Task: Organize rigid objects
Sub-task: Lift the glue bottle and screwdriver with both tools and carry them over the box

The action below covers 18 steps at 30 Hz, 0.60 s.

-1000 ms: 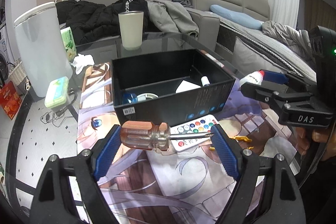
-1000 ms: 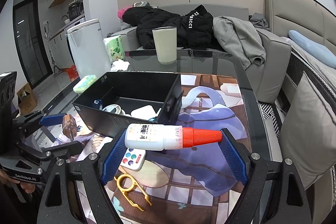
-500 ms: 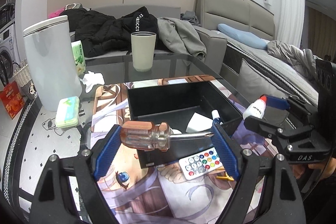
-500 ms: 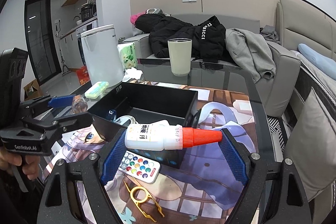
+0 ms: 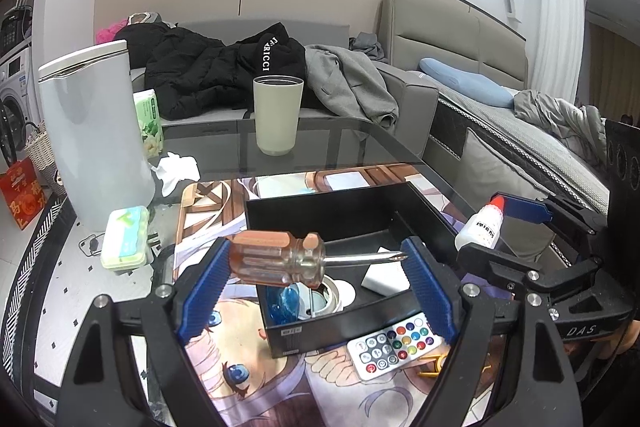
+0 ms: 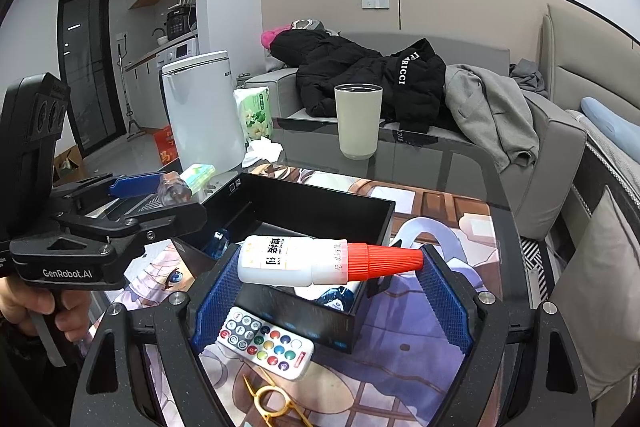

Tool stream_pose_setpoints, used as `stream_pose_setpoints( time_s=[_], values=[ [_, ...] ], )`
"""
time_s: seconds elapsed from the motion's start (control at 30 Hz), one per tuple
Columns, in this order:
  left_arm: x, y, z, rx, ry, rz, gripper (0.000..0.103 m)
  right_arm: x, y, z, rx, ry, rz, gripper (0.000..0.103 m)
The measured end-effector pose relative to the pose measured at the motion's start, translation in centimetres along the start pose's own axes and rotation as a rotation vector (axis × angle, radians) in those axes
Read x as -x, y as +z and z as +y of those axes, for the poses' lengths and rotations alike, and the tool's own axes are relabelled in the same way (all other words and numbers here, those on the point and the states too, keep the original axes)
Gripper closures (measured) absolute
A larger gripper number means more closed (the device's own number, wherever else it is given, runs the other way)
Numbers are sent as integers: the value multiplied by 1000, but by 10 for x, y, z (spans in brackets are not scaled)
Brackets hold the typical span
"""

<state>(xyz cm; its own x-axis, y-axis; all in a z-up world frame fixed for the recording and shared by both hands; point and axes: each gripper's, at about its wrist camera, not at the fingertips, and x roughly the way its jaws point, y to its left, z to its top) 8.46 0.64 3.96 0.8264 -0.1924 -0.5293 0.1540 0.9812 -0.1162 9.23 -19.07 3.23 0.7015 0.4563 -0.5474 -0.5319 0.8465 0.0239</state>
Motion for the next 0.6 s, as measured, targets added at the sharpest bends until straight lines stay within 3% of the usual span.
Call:
stream_pose_setpoints(
  time_s=[0.6],
  values=[
    [-25,5,1,20,-16,21,18,-38,9,8,82,9,35,16]
  ],
)
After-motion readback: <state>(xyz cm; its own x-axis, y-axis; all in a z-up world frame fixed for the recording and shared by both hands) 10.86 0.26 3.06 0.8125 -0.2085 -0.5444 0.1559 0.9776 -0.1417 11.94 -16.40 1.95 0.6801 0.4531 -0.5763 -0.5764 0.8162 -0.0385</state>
